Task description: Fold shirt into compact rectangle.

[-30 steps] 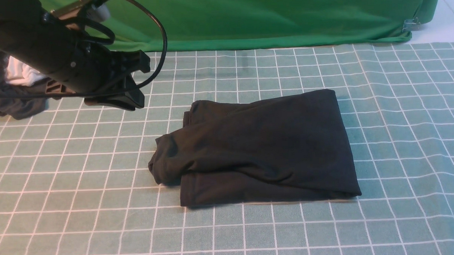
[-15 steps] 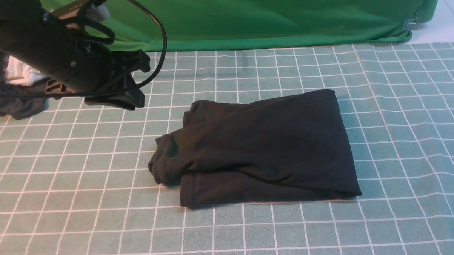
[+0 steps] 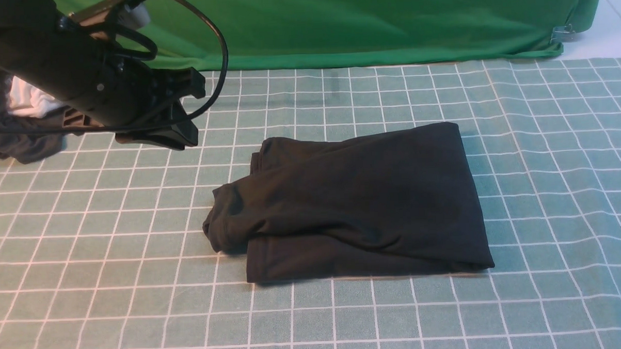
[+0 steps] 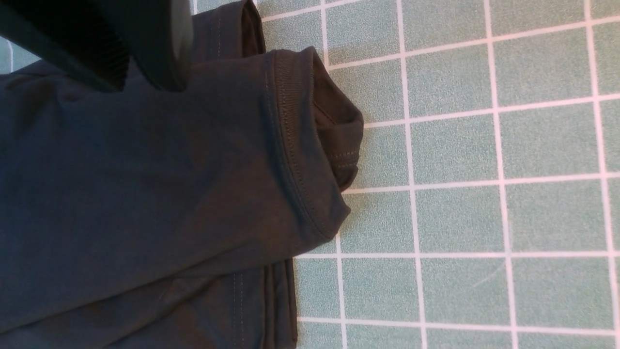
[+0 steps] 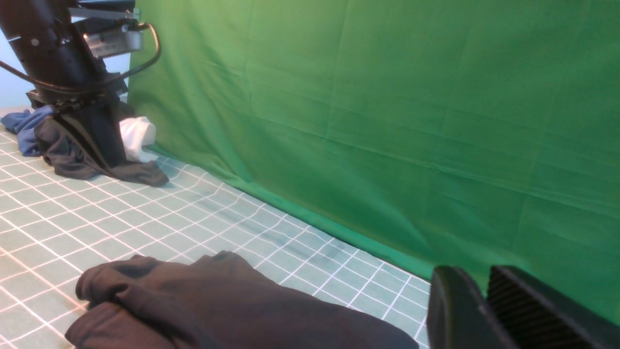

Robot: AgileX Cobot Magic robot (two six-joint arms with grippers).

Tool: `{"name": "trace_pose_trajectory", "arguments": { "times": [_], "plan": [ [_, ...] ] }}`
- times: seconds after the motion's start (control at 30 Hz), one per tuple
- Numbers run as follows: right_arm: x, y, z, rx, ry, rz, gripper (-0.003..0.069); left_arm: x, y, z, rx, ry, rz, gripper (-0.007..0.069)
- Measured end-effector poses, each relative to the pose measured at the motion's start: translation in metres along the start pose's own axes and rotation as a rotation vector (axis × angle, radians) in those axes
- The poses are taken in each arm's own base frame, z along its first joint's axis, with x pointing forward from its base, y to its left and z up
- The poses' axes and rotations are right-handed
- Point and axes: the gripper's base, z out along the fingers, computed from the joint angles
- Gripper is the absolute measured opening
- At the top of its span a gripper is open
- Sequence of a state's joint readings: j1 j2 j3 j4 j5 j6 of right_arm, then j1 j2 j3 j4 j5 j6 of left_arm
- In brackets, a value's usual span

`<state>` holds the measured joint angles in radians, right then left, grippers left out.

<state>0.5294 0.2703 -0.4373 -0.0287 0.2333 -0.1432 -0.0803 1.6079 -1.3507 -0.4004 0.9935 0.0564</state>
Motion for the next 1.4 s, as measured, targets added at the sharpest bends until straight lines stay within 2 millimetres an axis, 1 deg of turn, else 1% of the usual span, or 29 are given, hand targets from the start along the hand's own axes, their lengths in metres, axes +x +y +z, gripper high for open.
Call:
{"name": "trace_pose_trajectory", "arguments": {
  "times": [0.13,0.27,0.33,0.37,0.4,0.43,0.47,0.5,0.53,0.6,0.67,0.83,0.9,1.03,1.07,1.13,1.17,1.23,1.27,1.3,1.33,1.4],
  "plan": [
    [0.003,0.000,-0.002,0.005,-0.006,0.001,0.0118,0.000,0.000,0.000,0.000,0.000,0.001,0.0078],
    [0.015,-0.002,-0.002,0.075,-0.006,0.026,0.0129,0.000,0.000,0.000,0.000,0.000,0.001,0.0078],
    [0.032,-0.005,-0.003,0.168,0.008,0.036,0.0136,0.000,0.000,0.000,0.000,0.000,0.005,0.0078],
    [0.034,-0.006,-0.004,0.183,0.008,0.037,0.0138,0.000,0.000,0.000,0.000,0.000,0.006,0.0078],
    [0.044,-0.006,-0.004,0.211,0.025,0.038,0.0142,0.000,0.000,0.000,0.000,0.000,0.009,0.0078],
    [0.064,-0.007,-0.006,0.273,0.060,0.042,0.0149,0.000,0.000,0.000,0.000,0.000,0.015,0.0078],
    [0.064,-0.006,-0.007,0.273,0.056,0.042,0.0150,0.000,0.000,0.000,0.000,0.000,0.016,0.0078],
    [0.084,-0.007,-0.009,0.333,0.099,0.047,0.0156,0.000,0.000,0.000,0.000,0.000,0.024,0.0078],
    [0.087,-0.006,-0.010,0.333,0.103,0.047,0.0157,0.000,0.000,0.000,0.000,0.000,0.026,0.0078],
    [0.113,-0.004,-0.013,0.384,0.153,0.056,0.0168,0.000,0.000,0.000,0.000,0.000,0.033,0.0078],
    [0.124,-0.003,-0.015,0.397,0.169,0.060,0.0172,-0.001,0.000,0.000,-0.001,-0.008,0.045,0.0078],
    [0.133,0.000,-0.018,0.397,0.232,0.074,0.0185,-0.002,0.000,0.000,0.000,-0.023,0.080,0.0078],
    [0.134,0.000,-0.018,0.396,0.239,0.076,0.0186,-0.002,0.000,0.000,0.003,-0.024,0.078,0.0078],
    [0.134,0.000,-0.018,0.396,0.242,0.076,0.0191,-0.001,-0.004,-0.008,0.014,-0.047,0.086,0.0078],
    [0.134,0.000,-0.018,0.396,0.242,0.076,0.0195,0.000,-0.006,-0.015,0.017,-0.061,0.092,0.0078],
    [0.134,0.000,-0.019,0.402,0.243,0.077,0.0203,0.007,-0.013,-0.037,0.028,-0.084,0.113,0.0078],
    [0.134,0.000,-0.019,0.402,0.243,0.077,0.0204,0.009,-0.015,-0.041,0.030,-0.085,0.118,0.0078],
    [0.134,-0.001,-0.019,0.423,0.245,0.078,0.0209,0.020,-0.022,-0.063,0.041,-0.091,0.141,0.0078],
    [0.134,-0.002,-0.019,0.438,0.247,0.079,0.0213,0.029,-0.026,-0.079,0.043,-0.098,0.161,0.0078],
    [0.134,-0.002,-0.020,0.439,0.248,0.079,0.0214,0.032,-0.027,-0.084,0.044,-0.103,0.169,0.0078],
    [0.135,-0.003,-0.020,0.450,0.249,0.080,0.0216,0.042,-0.032,-0.103,0.042,-0.134,0.194,0.0078],
    [0.135,-0.003,-0.020,0.454,0.250,0.080,0.0221,0.056,-0.037,-0.128,0.035,-0.187,0.226,0.0078]
  ]
}}
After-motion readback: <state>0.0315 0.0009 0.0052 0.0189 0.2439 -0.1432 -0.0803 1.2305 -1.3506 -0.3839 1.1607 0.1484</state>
